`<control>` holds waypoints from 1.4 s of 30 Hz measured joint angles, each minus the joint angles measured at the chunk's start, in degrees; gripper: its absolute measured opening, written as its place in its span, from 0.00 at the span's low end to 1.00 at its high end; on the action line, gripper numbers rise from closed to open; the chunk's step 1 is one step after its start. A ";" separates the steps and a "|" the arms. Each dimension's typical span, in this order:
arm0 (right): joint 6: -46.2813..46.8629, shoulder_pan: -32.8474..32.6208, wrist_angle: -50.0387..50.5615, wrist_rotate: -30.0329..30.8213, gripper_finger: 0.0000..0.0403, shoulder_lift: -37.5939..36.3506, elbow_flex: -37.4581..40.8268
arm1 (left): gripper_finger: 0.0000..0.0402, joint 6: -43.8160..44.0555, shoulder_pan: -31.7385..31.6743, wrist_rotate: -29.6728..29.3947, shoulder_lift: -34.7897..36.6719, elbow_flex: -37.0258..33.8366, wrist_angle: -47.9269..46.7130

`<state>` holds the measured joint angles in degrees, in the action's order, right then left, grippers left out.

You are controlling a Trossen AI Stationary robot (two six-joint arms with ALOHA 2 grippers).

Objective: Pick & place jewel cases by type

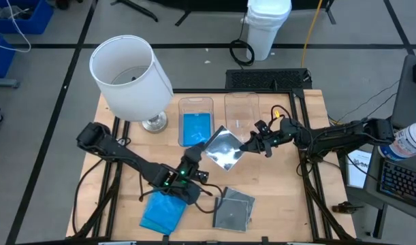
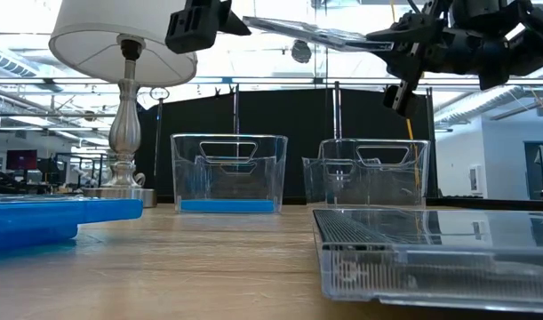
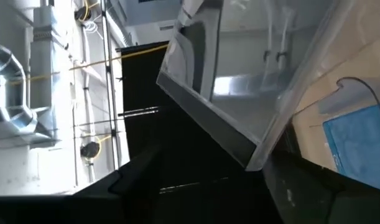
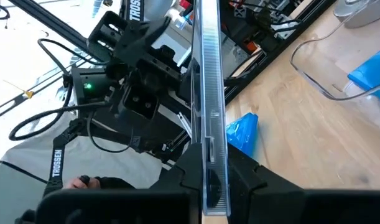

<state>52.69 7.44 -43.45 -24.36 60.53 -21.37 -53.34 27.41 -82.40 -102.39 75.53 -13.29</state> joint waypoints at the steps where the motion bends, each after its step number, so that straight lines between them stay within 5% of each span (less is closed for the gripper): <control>1: -0.41 0.00 -0.04 -0.03 0.07 0.00 0.00 | 0.69 0.65 0.04 -0.15 0.09 0.00 0.05; 11: -6.44 -0.90 0.09 -1.47 0.05 0.00 0.00 | 0.78 4.91 2.58 -0.11 3.85 -0.09 -0.22; 15: -13.54 -1.89 -0.04 -2.92 0.07 -0.15 0.00 | 0.78 18.89 5.29 1.64 8.47 -0.02 -9.30; 21: -18.10 -2.00 0.20 -4.54 0.05 -1.12 0.00 | 0.73 54.40 5.76 32.08 15.89 -0.64 -28.12; 26: -24.59 0.39 8.00 -7.29 0.05 -2.37 -3.74 | 0.53 50.25 5.62 49.94 16.64 -10.20 -12.15; 30: -34.71 1.06 26.24 -6.51 0.05 -3.07 -11.38 | 0.27 41.18 5.77 63.19 16.68 -19.89 6.66; 33: -41.61 1.07 40.12 -2.74 0.05 -3.09 -17.93 | 0.06 38.86 5.01 67.87 17.22 -26.17 18.57; 42: -54.18 2.07 70.15 11.93 0.05 -3.12 -33.99 | 0.01 41.42 -4.69 78.24 18.03 -42.55 46.14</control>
<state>-1.49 9.51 26.70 -12.42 57.41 -55.36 -11.92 22.72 -4.16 -84.36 32.98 32.85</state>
